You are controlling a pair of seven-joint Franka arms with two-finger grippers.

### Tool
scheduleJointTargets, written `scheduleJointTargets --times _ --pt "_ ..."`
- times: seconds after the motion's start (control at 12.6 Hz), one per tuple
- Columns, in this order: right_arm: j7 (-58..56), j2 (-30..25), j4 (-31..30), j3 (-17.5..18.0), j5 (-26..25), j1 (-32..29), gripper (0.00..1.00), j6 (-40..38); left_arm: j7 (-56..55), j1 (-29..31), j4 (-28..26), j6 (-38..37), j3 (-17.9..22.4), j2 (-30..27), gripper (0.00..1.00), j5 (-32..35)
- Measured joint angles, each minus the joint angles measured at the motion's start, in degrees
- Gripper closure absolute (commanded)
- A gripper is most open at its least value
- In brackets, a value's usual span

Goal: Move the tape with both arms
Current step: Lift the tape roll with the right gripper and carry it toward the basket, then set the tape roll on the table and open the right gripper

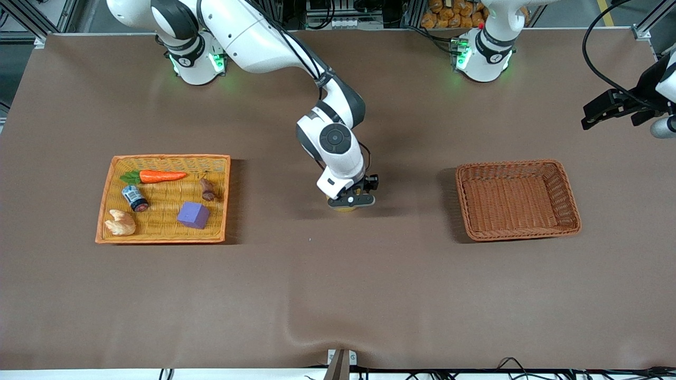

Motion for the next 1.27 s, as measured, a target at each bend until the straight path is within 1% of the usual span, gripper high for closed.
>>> scheduleJointTargets --times 0.16,0.24,0.4,0.56,0.8,0.88,1.03,1.11,1.27 --pt "0.0 -1.8 1.7 -1.1 0.0 -0.4 0.0 -1.2 0.0 0.0 0.0 0.1 0.0 0.0 0.0 0.0" --pt "-0.1 -3.9 2.3 -1.8 0.0 -1.1 0.0 -4.0 0.0 0.0 0.0 0.1 0.0 0.0 0.0 0.0" --pt "-3.4 -9.7 2.9 -3.0 0.0 -4.1 0.0 -11.8 0.0 0.0 0.0 0.1 0.0 0.0 0.0 0.0" --pt "-7.1 -15.7 2.9 -3.2 0.0 -8.9 0.0 -21.1 0.0 0.0 0.0 0.1 0.0 0.0 0.0 0.0" --pt "-8.8 -22.7 2.8 -3.4 -0.3 -14.6 0.0 -31.7 0.0 0.0 -0.1 0.1 0.0 0.0 0.0 0.0" --pt "-9.5 -24.9 2.9 -3.5 -1.0 -16.5 0.0 -35.2 0.0 0.0 -0.1 0.1 -0.1 0.0 0.0 0.0" --pt "-11.7 -29.8 2.7 -3.6 -5.6 -20.6 0.0 -42.1 0.0 -0.2 -0.1 0.1 -0.2 0.2 0.0 0.0" --pt "-14.2 -32.4 2.3 -3.6 -7.0 -22.6 0.0 -45.4 0.0 -0.5 -0.1 0.1 -0.4 0.5 0.0 -0.1" --pt "-20.7 -37.2 0.5 -3.7 -7.6 -27.5 0.0 -50.2 -0.5 -1.9 -0.2 1.4 -2.1 2.3 0.0 -1.4"
